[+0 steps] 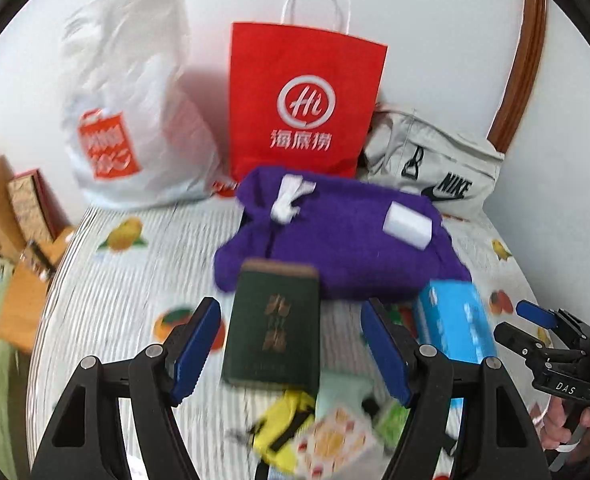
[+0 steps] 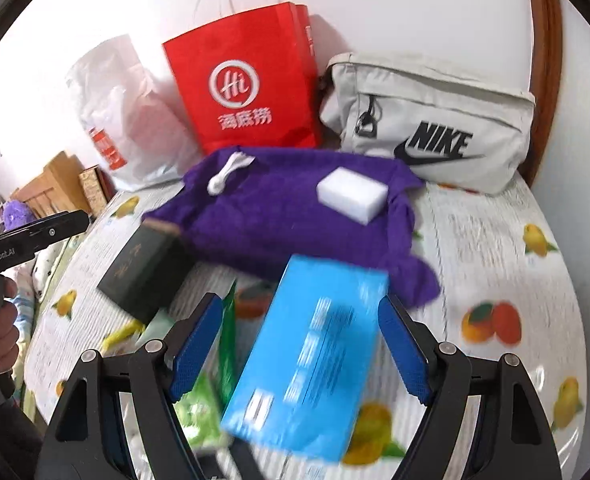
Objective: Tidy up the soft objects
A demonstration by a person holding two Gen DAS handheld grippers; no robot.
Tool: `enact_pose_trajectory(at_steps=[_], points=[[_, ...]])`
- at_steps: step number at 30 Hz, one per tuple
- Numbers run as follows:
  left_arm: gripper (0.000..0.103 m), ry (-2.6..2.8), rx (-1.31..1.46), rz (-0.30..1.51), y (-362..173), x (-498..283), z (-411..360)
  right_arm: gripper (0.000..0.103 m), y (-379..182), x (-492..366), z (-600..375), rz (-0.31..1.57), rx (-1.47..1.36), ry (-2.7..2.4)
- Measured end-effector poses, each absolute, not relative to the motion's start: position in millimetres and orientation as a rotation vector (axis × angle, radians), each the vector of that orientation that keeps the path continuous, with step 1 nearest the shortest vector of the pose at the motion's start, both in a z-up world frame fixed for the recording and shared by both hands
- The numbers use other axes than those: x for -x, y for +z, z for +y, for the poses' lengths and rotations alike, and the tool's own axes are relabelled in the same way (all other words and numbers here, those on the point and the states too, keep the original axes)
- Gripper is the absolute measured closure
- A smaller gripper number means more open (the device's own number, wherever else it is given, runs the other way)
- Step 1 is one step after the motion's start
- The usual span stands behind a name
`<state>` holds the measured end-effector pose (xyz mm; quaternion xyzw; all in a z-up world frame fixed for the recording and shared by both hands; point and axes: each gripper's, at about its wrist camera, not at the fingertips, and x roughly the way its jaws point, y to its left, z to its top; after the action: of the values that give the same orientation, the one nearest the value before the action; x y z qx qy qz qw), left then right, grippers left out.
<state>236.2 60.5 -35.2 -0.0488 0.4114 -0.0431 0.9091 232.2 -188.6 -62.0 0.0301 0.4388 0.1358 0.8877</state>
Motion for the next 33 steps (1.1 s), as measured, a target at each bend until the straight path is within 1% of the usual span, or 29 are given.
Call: enact_pose_trajectory(at_steps=[4, 7, 8, 9, 10, 11, 12, 14, 17, 23, 29, 30, 31, 32, 33], points=[[0.032, -0.067, 0.12, 0.861, -44, -205, 69, 0.023, -63, -208, -178, 0.888, -0.043, 0.326], [0.032, -0.061, 0.152, 0.872, -53, -185, 77, 0.026, -62, -200, -161, 0.862, 0.004, 0.367], [0.032, -0.056, 0.154, 0.875, -56, -181, 79, 0.031, -64, -201, -153, 0.863, 0.022, 0.384], [0.032, -0.052, 0.156, 0.877, -59, -177, 81, 0.04, -66, -202, -148, 0.867, 0.035, 0.395], [0.032, -0.048, 0.155, 0.881, -61, -174, 82, 0.045, -70, -205, -140, 0.879, 0.057, 0.41], [0.032, -0.045, 0.151, 0.883, -63, -171, 83, 0.054, -74, -207, -135, 0.891, 0.076, 0.417], [0.032, -0.038, 0.149, 0.885, -66, -169, 86, 0.058, -78, -209, -128, 0.902, 0.1, 0.42], [0.032, -0.032, 0.157, 0.892, -70, -166, 91, 0.061, -87, -211, -115, 0.908, 0.157, 0.421], [0.032, -0.03, 0.182, 0.901, -77, -167, 100, 0.07, -98, -218, -102, 0.924, 0.213, 0.421], [0.032, -0.047, 0.208, 0.902, -86, -171, 110, 0.07, -117, -235, -83, 0.968, 0.335, 0.357], [0.032, -0.064, 0.237, 0.912, -93, -179, 120, 0.07, -137, -248, -74, 1.058, 0.368, 0.331], [0.032, -0.067, 0.242, 0.914, -94, -180, 121, 0.071, -139, -248, -73, 1.059, 0.369, 0.34], [0.032, -0.066, 0.245, 0.916, -96, -181, 122, 0.075, -140, -248, -72, 1.061, 0.367, 0.346], [0.032, -0.064, 0.248, 0.919, -97, -182, 123, 0.081, -140, -248, -72, 1.065, 0.362, 0.352], [0.032, -0.065, 0.251, 0.922, -98, -183, 124, 0.082, -139, -246, -72, 1.064, 0.352, 0.36]])
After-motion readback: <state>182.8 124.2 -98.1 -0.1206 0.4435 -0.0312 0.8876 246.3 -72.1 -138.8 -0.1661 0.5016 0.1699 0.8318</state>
